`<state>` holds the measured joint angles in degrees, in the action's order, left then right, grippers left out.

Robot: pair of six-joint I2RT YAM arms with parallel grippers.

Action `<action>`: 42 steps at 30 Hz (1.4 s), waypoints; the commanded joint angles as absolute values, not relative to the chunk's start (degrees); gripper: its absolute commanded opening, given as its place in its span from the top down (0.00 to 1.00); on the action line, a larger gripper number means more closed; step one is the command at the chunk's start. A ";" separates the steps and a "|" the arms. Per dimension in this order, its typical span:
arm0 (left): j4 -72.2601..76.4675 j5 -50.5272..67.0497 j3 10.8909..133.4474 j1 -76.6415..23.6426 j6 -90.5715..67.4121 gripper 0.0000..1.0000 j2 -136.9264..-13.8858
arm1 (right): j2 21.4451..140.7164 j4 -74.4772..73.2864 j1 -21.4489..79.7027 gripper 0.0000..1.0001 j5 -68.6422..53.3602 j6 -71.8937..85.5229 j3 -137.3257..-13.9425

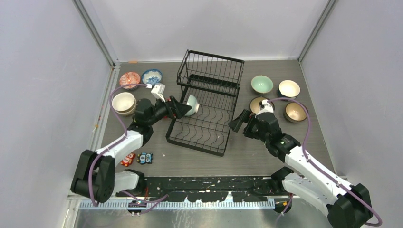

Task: Unload the bowls from the dish rack
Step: Pick up the bowl from the dish rack.

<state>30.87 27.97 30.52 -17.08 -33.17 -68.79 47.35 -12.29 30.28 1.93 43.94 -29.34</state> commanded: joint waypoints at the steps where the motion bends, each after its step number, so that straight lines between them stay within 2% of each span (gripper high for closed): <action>1: 40.39 31.16 33.15 -17.71 -31.58 0.22 -73.41 | 48.30 -8.32 30.58 0.00 3.93 44.70 -29.14; 10: 45.50 33.62 34.81 -19.13 -29.12 0.25 -80.45 | 47.53 -8.05 30.59 0.00 4.45 44.35 -27.42; 18: 44.96 29.22 36.09 -20.04 -24.66 0.28 -84.75 | 48.95 -7.99 30.59 0.00 3.37 44.10 -28.39; 25: 40.81 23.87 36.77 -20.04 -19.66 0.22 -83.22 | 49.52 -7.62 30.58 0.00 3.11 44.03 -27.81; 31: 35.55 23.92 38.53 -20.04 -16.07 0.20 -84.52 | 48.26 -8.03 30.58 0.00 2.94 44.20 -27.78; 42: 35.49 19.95 36.96 -19.89 -15.78 0.13 -82.19 | 44.87 -10.99 30.53 0.00 3.24 44.11 -29.42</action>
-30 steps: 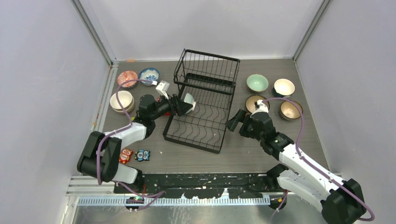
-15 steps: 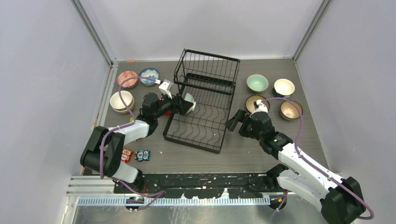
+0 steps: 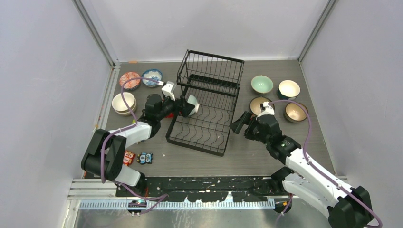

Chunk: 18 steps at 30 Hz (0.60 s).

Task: Unload the bowls from the dish rack
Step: Pick up the bowl from the dish rack.

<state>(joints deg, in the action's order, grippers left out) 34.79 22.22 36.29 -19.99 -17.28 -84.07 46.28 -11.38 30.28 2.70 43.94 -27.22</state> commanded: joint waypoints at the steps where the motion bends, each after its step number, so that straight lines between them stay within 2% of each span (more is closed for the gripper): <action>1: 35.42 19.84 36.93 -19.87 -16.07 0.13 -82.44 | 44.83 -11.26 30.56 0.00 3.23 44.20 -29.54; 11: 32.76 20.20 39.05 -19.55 -17.51 0.12 -85.66 | 43.93 -12.00 30.57 0.00 3.77 44.28 -28.18; 18: 33.57 24.85 40.98 -19.51 -19.37 0.18 -89.98 | 44.25 -10.84 30.58 0.00 3.68 44.19 -28.04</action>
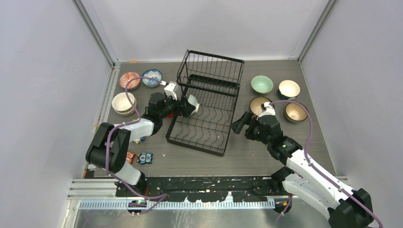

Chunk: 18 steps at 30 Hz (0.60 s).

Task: Unload the bowls from the dish rack
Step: Pick up the bowl from the dish rack.

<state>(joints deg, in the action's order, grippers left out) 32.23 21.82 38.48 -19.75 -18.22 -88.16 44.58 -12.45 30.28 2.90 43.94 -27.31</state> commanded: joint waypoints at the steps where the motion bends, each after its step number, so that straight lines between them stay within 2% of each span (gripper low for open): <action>1: 33.90 25.23 41.11 -19.51 -19.81 0.20 -90.57 | 44.41 -10.85 30.59 0.00 3.65 44.21 -28.04; 12: 40.70 30.49 41.30 -19.51 -24.35 0.41 -95.55 | 43.77 -11.34 30.59 0.00 3.64 43.69 -27.88; 18: 44.65 32.18 40.53 -19.51 -26.52 0.60 -96.42 | 43.65 -11.35 30.58 0.00 3.82 43.77 -27.30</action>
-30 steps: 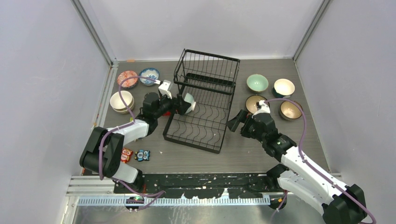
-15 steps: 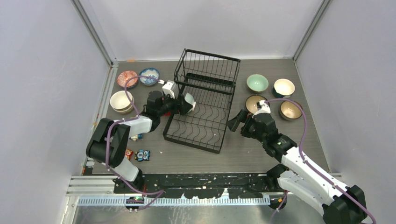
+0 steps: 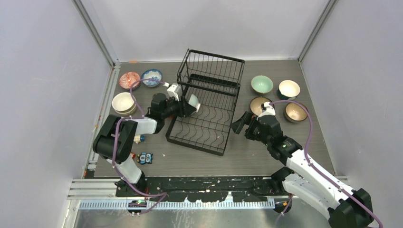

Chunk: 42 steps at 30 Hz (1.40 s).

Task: Unload the bowls from the dish rack
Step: Pick up the bowl from the dish rack.

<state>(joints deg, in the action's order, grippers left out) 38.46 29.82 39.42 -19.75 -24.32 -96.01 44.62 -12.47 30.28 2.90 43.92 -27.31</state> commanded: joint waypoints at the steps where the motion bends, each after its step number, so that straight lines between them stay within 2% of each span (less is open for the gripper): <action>1: 44.82 32.24 40.48 -19.51 -26.62 0.64 -96.48 | 43.57 -11.29 30.57 0.00 3.85 43.77 -27.19; 16: 51.87 32.78 37.90 -19.51 -30.46 0.99 -94.86 | 45.34 -11.17 30.58 0.00 2.98 43.23 -28.37; 25: 64.90 33.50 35.86 -19.51 -37.63 1.00 -95.12 | 47.36 -11.32 30.59 0.00 4.03 42.08 -29.46; 34: 65.34 35.46 36.73 -19.51 -39.62 1.00 -92.03 | 47.90 -10.72 30.57 0.00 5.36 42.11 -28.74; 42: 71.76 34.98 35.05 -19.51 -43.57 1.00 -94.13 | 48.38 -10.35 30.51 0.00 5.71 41.92 -28.57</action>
<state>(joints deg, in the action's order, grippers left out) 60.38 34.54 35.31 -19.66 -41.19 -94.98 48.03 -12.43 30.28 4.01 42.98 -27.11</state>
